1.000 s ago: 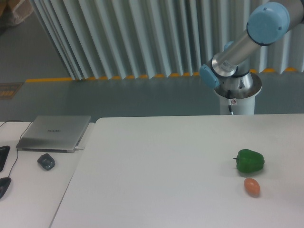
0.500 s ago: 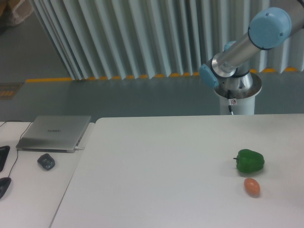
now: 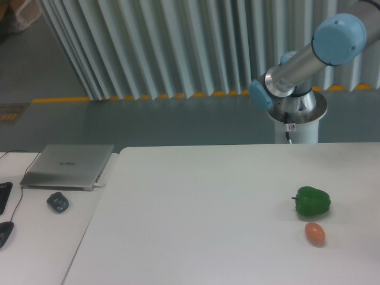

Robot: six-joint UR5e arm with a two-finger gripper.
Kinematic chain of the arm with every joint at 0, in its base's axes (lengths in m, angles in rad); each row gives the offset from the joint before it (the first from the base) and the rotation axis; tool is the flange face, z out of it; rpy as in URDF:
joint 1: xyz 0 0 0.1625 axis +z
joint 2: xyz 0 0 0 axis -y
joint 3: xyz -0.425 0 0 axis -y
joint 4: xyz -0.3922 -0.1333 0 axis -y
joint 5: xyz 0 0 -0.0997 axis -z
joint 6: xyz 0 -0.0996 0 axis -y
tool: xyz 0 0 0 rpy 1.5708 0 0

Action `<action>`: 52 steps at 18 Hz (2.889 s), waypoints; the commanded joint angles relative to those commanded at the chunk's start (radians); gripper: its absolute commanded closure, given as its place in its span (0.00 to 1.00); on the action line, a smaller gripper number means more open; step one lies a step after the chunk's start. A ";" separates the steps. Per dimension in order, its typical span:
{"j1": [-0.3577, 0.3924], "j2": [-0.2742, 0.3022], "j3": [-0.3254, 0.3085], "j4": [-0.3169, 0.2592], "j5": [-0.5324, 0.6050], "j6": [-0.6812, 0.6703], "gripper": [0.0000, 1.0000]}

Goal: Place the red pepper on the table

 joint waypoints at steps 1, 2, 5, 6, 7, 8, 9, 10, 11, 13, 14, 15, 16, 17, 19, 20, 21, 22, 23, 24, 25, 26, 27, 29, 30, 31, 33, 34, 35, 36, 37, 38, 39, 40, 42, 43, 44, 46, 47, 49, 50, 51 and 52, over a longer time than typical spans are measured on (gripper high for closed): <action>0.000 -0.003 0.000 0.000 0.000 0.000 0.00; 0.000 -0.006 0.003 0.000 0.000 0.000 0.00; -0.002 -0.017 0.003 0.025 0.000 0.000 0.12; -0.002 -0.017 0.003 0.025 0.000 0.000 0.27; -0.002 -0.017 0.003 0.025 -0.002 0.000 0.47; -0.002 -0.015 0.002 0.025 -0.002 0.000 0.67; -0.002 -0.015 0.002 0.025 -0.002 0.000 0.70; -0.002 -0.014 0.000 0.025 -0.002 0.000 0.77; -0.002 -0.011 -0.002 0.025 -0.002 0.000 0.81; -0.012 -0.006 -0.008 0.025 -0.002 0.000 0.87; -0.017 0.004 -0.014 0.023 -0.002 0.000 0.90; -0.018 0.018 -0.027 0.023 -0.002 -0.002 0.90; -0.020 0.040 -0.044 0.022 -0.005 -0.011 0.90; -0.021 0.081 -0.073 0.018 -0.008 -0.023 0.90; -0.021 0.179 -0.141 0.009 -0.047 -0.055 0.90; -0.021 0.217 -0.168 -0.003 -0.060 -0.087 0.90; -0.023 0.253 -0.190 -0.014 -0.063 -0.115 0.90; -0.025 0.283 -0.202 -0.030 -0.064 -0.129 0.90; -0.038 0.322 -0.225 -0.050 -0.075 -0.150 0.90; -0.061 0.343 -0.250 -0.051 -0.075 -0.185 0.90; -0.098 0.354 -0.265 -0.051 -0.071 -0.233 0.89; -0.138 0.359 -0.281 -0.048 -0.064 -0.264 0.89; -0.171 0.367 -0.287 -0.049 -0.055 -0.281 0.89; -0.222 0.374 -0.301 -0.049 -0.048 -0.307 0.89; -0.248 0.382 -0.308 -0.052 -0.035 -0.317 0.89; -0.274 0.385 -0.324 -0.051 -0.009 -0.319 0.89; -0.336 0.385 -0.365 -0.048 0.055 -0.315 0.89; -0.380 0.383 -0.382 -0.046 0.110 -0.316 0.89; -0.414 0.377 -0.391 -0.048 0.151 -0.318 0.89; -0.443 0.374 -0.396 -0.048 0.196 -0.319 0.89; -0.468 0.370 -0.402 -0.048 0.237 -0.322 0.89; -0.494 0.354 -0.409 -0.046 0.282 -0.324 0.89; -0.512 0.336 -0.411 -0.043 0.308 -0.330 0.88; -0.517 0.325 -0.408 -0.041 0.322 -0.353 0.88; -0.535 0.305 -0.393 -0.038 0.325 -0.371 0.84; -0.537 0.295 -0.385 -0.038 0.327 -0.376 0.80; -0.540 0.279 -0.376 -0.038 0.327 -0.383 0.73; -0.554 0.264 -0.361 -0.038 0.327 -0.385 0.58; -0.554 0.264 -0.359 -0.038 0.327 -0.385 0.56; -0.554 0.261 -0.359 -0.038 0.325 -0.382 0.49; -0.554 0.258 -0.351 -0.038 0.325 -0.382 0.41; -0.554 0.256 -0.348 -0.038 0.325 -0.382 0.27; -0.554 0.256 -0.347 -0.038 0.325 -0.382 0.16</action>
